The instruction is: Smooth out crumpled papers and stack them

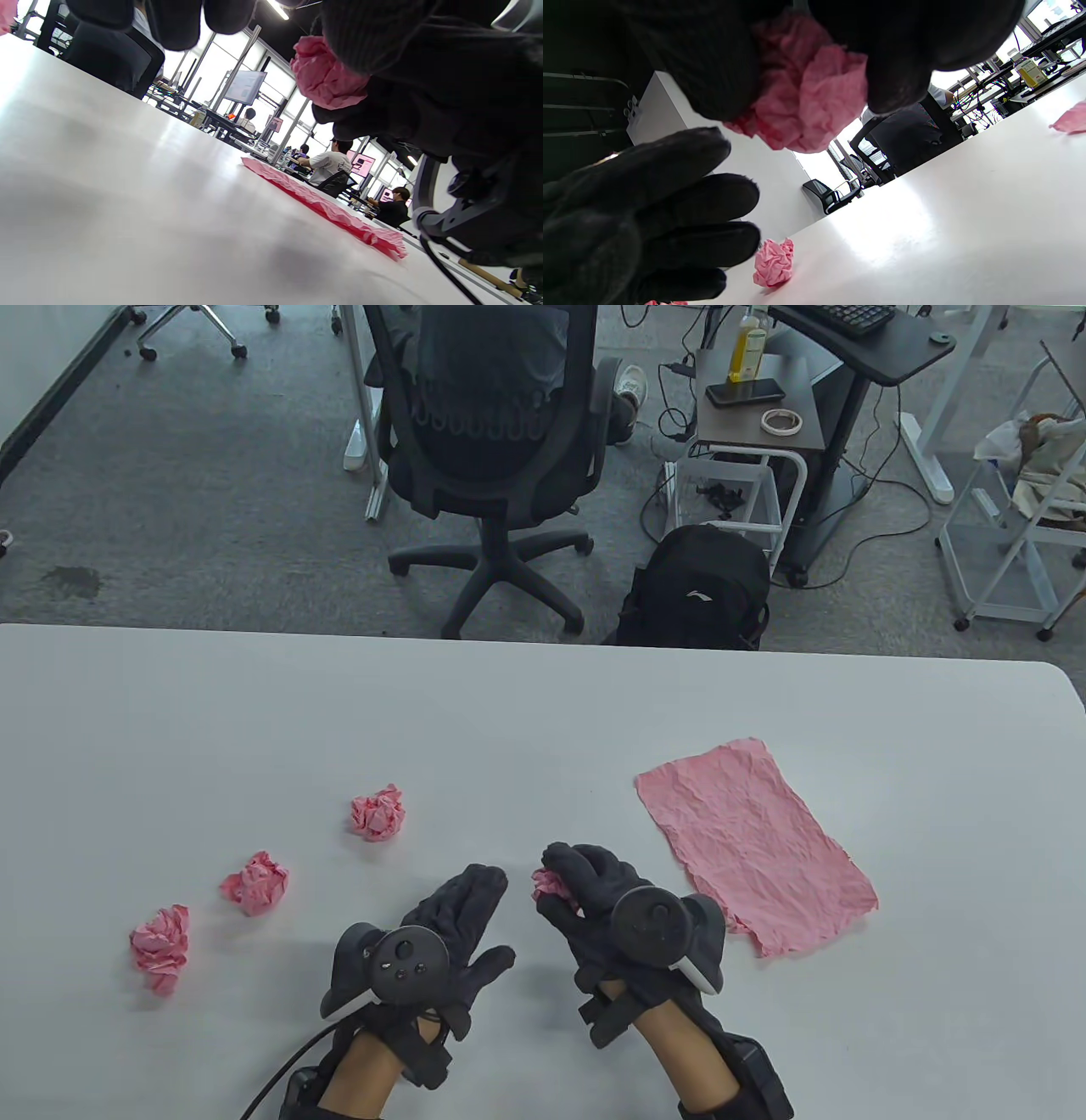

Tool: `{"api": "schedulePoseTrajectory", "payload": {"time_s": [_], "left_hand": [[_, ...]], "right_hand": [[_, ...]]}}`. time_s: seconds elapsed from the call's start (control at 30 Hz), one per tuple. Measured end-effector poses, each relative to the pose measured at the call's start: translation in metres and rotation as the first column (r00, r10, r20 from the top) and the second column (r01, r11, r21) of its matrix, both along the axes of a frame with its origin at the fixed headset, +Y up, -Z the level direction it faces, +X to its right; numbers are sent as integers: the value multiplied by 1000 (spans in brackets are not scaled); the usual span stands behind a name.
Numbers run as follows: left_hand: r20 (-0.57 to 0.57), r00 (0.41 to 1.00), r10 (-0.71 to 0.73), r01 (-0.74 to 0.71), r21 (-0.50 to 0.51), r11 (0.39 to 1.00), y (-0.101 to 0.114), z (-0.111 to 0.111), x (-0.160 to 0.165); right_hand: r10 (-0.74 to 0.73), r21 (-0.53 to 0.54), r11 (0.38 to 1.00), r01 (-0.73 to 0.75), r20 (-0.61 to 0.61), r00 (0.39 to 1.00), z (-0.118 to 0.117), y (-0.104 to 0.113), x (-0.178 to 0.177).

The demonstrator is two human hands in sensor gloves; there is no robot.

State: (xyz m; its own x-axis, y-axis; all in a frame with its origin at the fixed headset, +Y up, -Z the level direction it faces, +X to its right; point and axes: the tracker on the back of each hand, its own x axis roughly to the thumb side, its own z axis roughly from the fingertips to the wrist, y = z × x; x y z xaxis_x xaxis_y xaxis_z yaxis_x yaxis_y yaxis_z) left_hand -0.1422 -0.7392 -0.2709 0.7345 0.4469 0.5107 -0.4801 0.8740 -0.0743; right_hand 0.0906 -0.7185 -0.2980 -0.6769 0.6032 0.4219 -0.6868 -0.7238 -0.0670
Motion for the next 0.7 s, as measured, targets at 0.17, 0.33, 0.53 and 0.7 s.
{"api": "schedulePoseTrajectory", "payload": {"time_s": [0.17,0.33,0.53,0.7], "left_hand": [[79,997,-21,16,64,998,4,8,17],[33,999,36,-41,150,988,9,13,16],[-7,928,374,-374,-32,927,7,6,-3],[-11,806,592,-579,-224,784,-8,-3,-3]], "right_hand": [[-184,-96,979,177,-63,981,15,-14,0],[-370,-180,922,343,-152,916,19,-21,-7],[-389,-228,914,336,-257,885,16,-27,-10],[-374,-200,924,325,-308,875,14,-24,-8]]}}
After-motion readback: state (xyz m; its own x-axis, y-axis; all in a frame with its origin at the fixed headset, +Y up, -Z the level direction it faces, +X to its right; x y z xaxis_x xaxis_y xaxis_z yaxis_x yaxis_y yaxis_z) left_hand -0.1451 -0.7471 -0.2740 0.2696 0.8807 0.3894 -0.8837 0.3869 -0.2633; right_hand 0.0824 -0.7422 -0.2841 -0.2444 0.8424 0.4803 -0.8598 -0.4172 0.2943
